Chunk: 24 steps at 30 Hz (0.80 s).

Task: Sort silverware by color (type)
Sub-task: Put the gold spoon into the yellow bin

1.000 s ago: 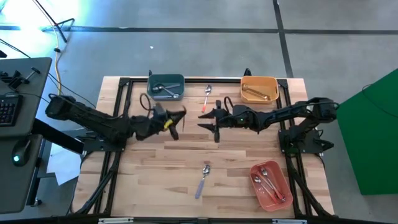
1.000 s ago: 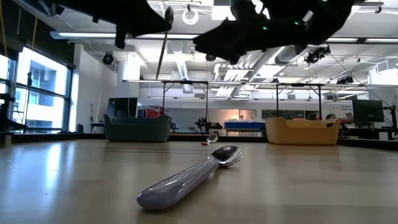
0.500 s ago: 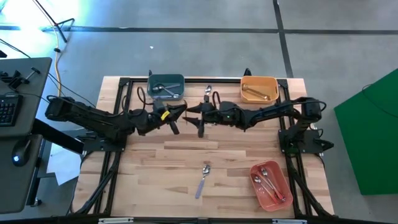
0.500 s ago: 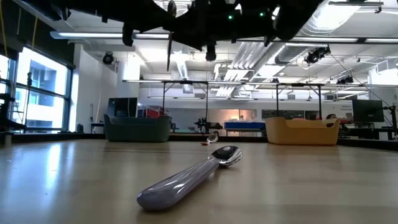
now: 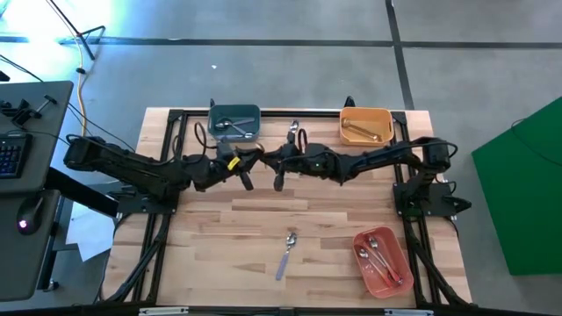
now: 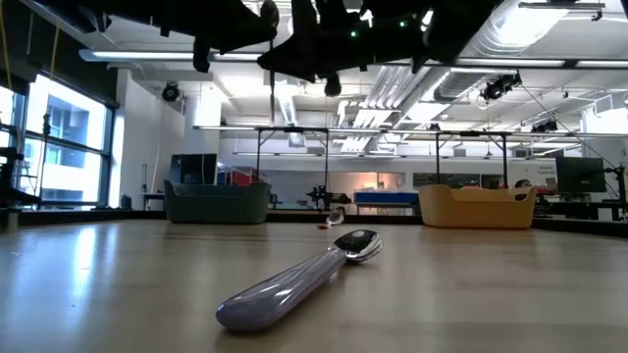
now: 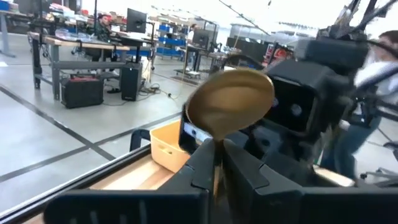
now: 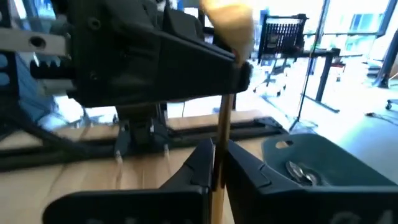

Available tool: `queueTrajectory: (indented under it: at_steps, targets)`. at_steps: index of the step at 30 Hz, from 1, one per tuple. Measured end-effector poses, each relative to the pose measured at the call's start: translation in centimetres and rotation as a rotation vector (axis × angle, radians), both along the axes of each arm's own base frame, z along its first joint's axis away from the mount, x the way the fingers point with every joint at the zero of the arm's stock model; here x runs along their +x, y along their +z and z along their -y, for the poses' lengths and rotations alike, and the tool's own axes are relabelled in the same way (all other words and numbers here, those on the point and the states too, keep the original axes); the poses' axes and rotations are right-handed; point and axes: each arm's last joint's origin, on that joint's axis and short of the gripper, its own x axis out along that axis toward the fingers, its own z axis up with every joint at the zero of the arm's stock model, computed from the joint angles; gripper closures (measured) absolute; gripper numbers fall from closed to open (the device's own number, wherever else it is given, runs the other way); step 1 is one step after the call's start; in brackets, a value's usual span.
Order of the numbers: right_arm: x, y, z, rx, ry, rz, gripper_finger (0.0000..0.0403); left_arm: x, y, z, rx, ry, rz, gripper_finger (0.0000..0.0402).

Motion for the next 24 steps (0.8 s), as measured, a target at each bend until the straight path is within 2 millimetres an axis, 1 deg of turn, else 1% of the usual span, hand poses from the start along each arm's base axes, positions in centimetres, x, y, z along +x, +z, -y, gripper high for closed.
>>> queueTrajectory:
  at_steps: [4,8,10,12,14,16,19,21,24]
  targets:
    - [-0.8,1.0,0.5,-0.045,-0.011,-0.054,0.0395,0.0,-0.3,0.0,-0.005,0.0,-0.032,0.0355]
    - [-2.1,3.0,1.3,-0.096,-0.032,-0.065,0.0398,0.0,-0.6,0.1,-0.018,-0.009,-0.059,0.0318]
    - [-2.9,3.6,2.0,-0.134,-0.062,-0.109,0.0398,0.0,-0.7,0.1,-0.021,-0.017,-0.066,0.0302]
    - [-4.1,4.3,3.1,-0.165,-0.117,-0.181,0.0398,0.0,-0.8,0.1,-0.006,-0.021,-0.086,0.029]
    - [-6.0,5.1,4.6,-0.196,-0.193,-0.285,0.0398,0.0,-1.1,0.1,0.014,-0.021,-0.123,0.0282]
    - [-8.1,5.5,6.2,-0.224,-0.269,-0.416,0.0398,0.0,-1.4,0.1,0.017,-0.024,-0.158,0.028]
    - [-11.4,5.3,8.8,-0.214,-0.381,-0.637,0.0398,0.0,-1.8,0.1,0.01,-0.024,-0.192,0.0283]
    - [-13.6,4.9,10.3,-0.21,-0.397,-0.785,0.0398,-0.2,-2.4,0.1,0.003,-0.023,-0.202,0.0288]
    - [-15.8,3.7,12.6,-0.151,-0.433,-0.956,0.0398,-0.5,-3.0,0.1,-0.006,-0.023,-0.205,0.0294]
